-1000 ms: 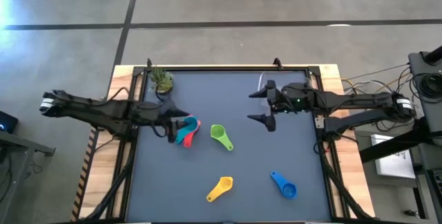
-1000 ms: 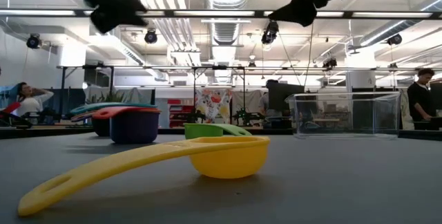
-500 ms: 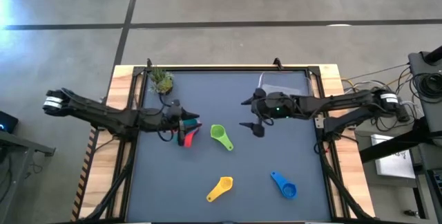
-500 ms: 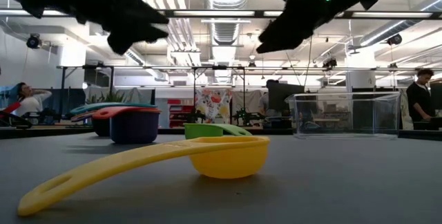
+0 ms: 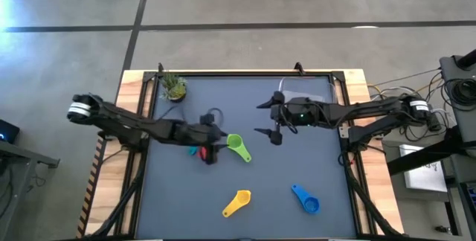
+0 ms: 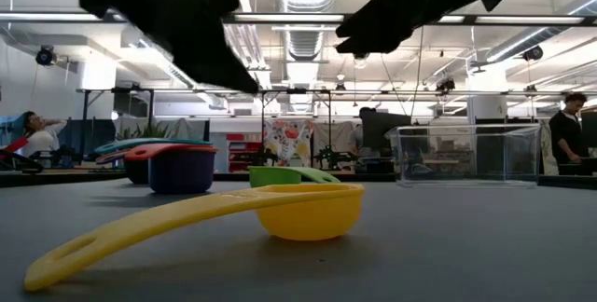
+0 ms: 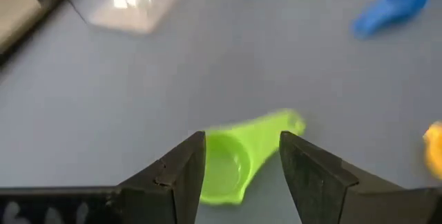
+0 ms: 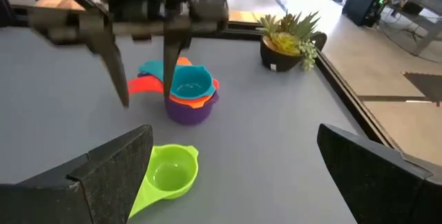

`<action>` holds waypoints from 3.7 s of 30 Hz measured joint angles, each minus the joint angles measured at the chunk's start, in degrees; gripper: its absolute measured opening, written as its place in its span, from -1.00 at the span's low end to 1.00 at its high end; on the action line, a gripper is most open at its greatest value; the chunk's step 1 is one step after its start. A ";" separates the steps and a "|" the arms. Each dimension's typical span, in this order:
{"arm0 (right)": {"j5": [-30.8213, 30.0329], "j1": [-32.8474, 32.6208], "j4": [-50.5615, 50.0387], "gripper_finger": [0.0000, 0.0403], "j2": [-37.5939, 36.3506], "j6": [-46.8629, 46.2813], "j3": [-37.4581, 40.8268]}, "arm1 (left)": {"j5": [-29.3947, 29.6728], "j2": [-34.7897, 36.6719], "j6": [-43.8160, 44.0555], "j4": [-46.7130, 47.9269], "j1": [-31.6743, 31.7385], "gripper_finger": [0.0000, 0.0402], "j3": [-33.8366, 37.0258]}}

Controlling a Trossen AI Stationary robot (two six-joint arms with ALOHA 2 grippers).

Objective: Nest measuring cups in basket
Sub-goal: Stack the green measuring cup on top of the light blue measuring cup

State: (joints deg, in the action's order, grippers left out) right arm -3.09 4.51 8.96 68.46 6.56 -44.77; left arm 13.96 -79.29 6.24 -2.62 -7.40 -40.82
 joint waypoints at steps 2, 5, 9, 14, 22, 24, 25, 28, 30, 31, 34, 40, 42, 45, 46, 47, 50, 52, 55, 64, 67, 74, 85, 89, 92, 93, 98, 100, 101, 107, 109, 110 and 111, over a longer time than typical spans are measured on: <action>-0.02 0.00 -1.73 0.98 -0.88 -0.55 0.00 | 0.02 -4.02 -0.92 5.72 0.07 -0.16 -3.80; -0.06 0.00 -2.89 0.98 -1.66 -0.58 0.04 | 0.03 -9.88 -2.26 12.70 0.10 -0.16 -9.39; -0.06 0.00 -3.08 0.97 -2.01 -0.71 0.44 | 0.02 -18.00 -5.33 19.28 0.09 -0.16 -16.30; -0.04 0.00 -3.21 0.97 -2.05 -1.11 1.31 | 0.04 -25.63 -8.08 25.80 0.20 -0.16 -23.12; -0.04 0.00 -3.16 0.97 -2.30 -1.47 2.79 | 0.02 -30.19 -10.14 28.11 0.37 -0.24 -26.18; -0.04 0.00 -3.08 0.97 -2.38 -1.46 2.80 | 0.02 -30.23 -11.09 28.11 0.37 -0.38 -26.05; -0.04 0.00 -3.10 0.97 -2.45 -1.46 2.80 | 0.04 -30.04 -11.39 28.09 0.37 -0.47 -25.89; -0.04 0.00 -2.73 0.97 -2.56 -1.46 2.80 | 0.01 -29.53 -12.12 28.20 0.37 -0.81 -25.78; -0.04 0.00 -2.67 0.97 -2.61 -1.46 2.80 | 0.06 -29.33 -12.51 29.53 0.37 -0.95 -26.19; -0.07 0.00 -2.67 0.97 -2.61 -1.46 2.80 | 0.07 -29.33 -12.74 30.25 0.37 -0.95 -26.53; -0.04 0.00 -2.66 0.97 -2.68 -1.55 2.80 | 1.21 -28.73 -14.32 34.08 -0.08 -0.97 -28.07; -0.05 0.00 -2.70 0.97 -2.68 -1.60 2.80 | 4.61 -23.63 -14.77 46.23 -0.20 -0.99 -31.32; -0.04 0.00 -2.71 0.97 -2.68 -1.61 2.81 | 4.64 -20.31 -14.42 48.75 -0.17 -0.99 -30.74; -0.04 0.00 -2.70 0.97 -2.68 -1.61 2.92 | 4.63 -13.70 -12.79 50.02 -0.20 -0.99 -27.28; -0.04 0.00 -2.72 0.97 -2.68 -1.61 2.97 | 4.60 -11.17 -12.05 50.05 -0.22 -0.99 -25.67; -0.04 0.00 -2.70 0.97 -2.68 -1.61 3.00 | 4.59 -8.74 -11.28 50.02 -0.21 -0.99 -24.00; -0.04 0.00 -2.70 0.97 -2.68 -1.61 3.08 | 4.60 -1.08 -9.01 49.01 -0.19 -0.99 -18.72; -0.04 0.00 -2.60 0.98 -2.68 -1.61 3.08 | 3.98 3.17 -8.09 46.64 -0.16 -0.99 -15.05; -0.04 0.00 -1.69 0.98 -2.68 -1.63 3.08 | 0.74 7.80 -7.90 41.40 -0.17 -1.00 -9.57; -0.02 0.00 -0.29 0.98 -2.68 -2.94 3.19 | 0.35 12.79 -5.81 34.81 -0.11 -0.91 -0.65; -0.01 0.00 -0.15 0.98 -2.68 -2.94 3.21 | 0.35 12.81 -5.67 34.72 -0.11 -0.81 -0.17; 0.00 0.00 -0.10 0.98 -2.68 -2.98 3.49 | 0.56 12.20 -5.87 34.91 0.00 -0.47 -1.76; -0.02 0.00 -0.08 0.98 -2.68 -2.94 3.87 | 0.59 8.73 -5.60 23.08 0.05 -0.15 -7.16; 0.00 0.00 -0.10 0.98 -2.68 -2.94 3.87 | 0.63 5.09 -5.25 18.71 0.55 -0.14 -7.43; 0.00 0.00 -0.08 0.98 -2.68 -2.92 3.87 | 0.64 1.72 -5.11 15.21 1.14 -0.14 -7.45; 0.00 0.00 -0.08 0.98 -2.68 -2.92 3.87 | 0.63 0.44 -5.11 14.33 1.38 -0.15 -7.45; 0.00 0.02 -0.08 0.98 -2.68 -2.92 3.87 | 2.58 -5.41 -5.11 12.67 2.80 -0.22 -7.59; 0.00 0.00 -0.08 0.98 -2.68 -2.91 3.87 | 5.13 -7.53 -5.29 13.46 3.20 -0.26 -8.36; 0.00 0.00 -0.10 0.98 -2.68 -2.92 3.87 | 6.12 -8.45 -5.55 14.34 3.42 -0.28 -8.85; -0.02 0.00 -0.08 0.98 -2.68 -2.92 3.89 | 6.56 -13.90 -7.81 21.46 4.42 -0.39 -13.31; -0.02 0.00 -0.10 0.98 -2.68 -2.92 3.93 | 6.54 -15.78 -8.27 24.68 4.42 -0.41 -15.46; -0.02 0.00 -0.11 0.98 -2.68 -2.92 3.93 | 6.54 -16.69 -8.36 26.62 4.42 -0.41 -16.52; -0.02 0.00 -0.09 0.98 -2.68 -2.92 3.93 | 6.53 -17.44 -8.40 28.44 4.42 -0.42 -17.59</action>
State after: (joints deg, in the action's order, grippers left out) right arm -3.11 4.51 8.88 65.78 3.64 -40.84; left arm 20.49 -96.73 -2.16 25.82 -2.98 -58.41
